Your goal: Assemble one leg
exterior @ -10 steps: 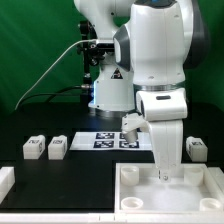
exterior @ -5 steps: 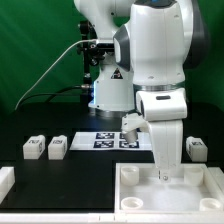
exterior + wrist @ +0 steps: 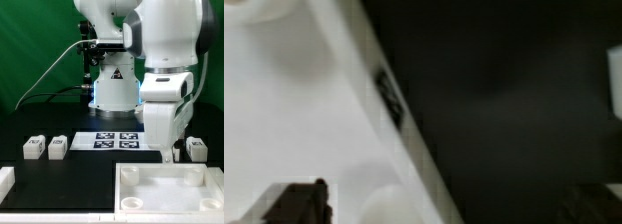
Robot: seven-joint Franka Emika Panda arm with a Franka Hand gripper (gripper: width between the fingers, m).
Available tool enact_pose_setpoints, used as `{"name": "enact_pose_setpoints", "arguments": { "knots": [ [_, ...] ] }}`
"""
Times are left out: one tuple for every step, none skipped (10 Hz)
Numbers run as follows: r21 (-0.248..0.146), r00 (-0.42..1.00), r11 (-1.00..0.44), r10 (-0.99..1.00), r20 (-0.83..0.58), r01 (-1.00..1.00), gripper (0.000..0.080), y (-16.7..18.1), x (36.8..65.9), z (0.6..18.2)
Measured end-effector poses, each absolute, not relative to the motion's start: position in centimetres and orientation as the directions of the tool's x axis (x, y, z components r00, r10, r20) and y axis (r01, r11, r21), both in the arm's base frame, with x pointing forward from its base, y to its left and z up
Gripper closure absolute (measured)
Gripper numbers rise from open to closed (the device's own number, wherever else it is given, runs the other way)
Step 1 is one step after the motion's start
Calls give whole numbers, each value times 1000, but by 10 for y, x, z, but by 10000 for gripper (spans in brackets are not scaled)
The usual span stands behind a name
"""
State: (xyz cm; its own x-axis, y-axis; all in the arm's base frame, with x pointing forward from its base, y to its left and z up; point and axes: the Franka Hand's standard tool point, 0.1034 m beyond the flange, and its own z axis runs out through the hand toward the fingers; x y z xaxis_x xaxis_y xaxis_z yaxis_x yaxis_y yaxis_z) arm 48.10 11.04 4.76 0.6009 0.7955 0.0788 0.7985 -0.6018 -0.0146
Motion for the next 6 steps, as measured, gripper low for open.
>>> {"name": "enact_pose_setpoints", "arguments": {
  "knots": [
    [-25, 703, -704, 706, 84, 710, 150, 127, 477, 54],
    [-32, 757, -758, 648, 86, 652, 150, 142, 473, 57],
    [-45, 808, -808, 582, 92, 587, 150, 145, 472, 57],
    [-58, 855, -854, 511, 89, 517, 150, 146, 472, 56],
    [-74, 905, -903, 417, 83, 423, 150, 147, 471, 56],
    [-96, 955, -951, 288, 71, 294, 150, 149, 470, 55]
  ]
}}
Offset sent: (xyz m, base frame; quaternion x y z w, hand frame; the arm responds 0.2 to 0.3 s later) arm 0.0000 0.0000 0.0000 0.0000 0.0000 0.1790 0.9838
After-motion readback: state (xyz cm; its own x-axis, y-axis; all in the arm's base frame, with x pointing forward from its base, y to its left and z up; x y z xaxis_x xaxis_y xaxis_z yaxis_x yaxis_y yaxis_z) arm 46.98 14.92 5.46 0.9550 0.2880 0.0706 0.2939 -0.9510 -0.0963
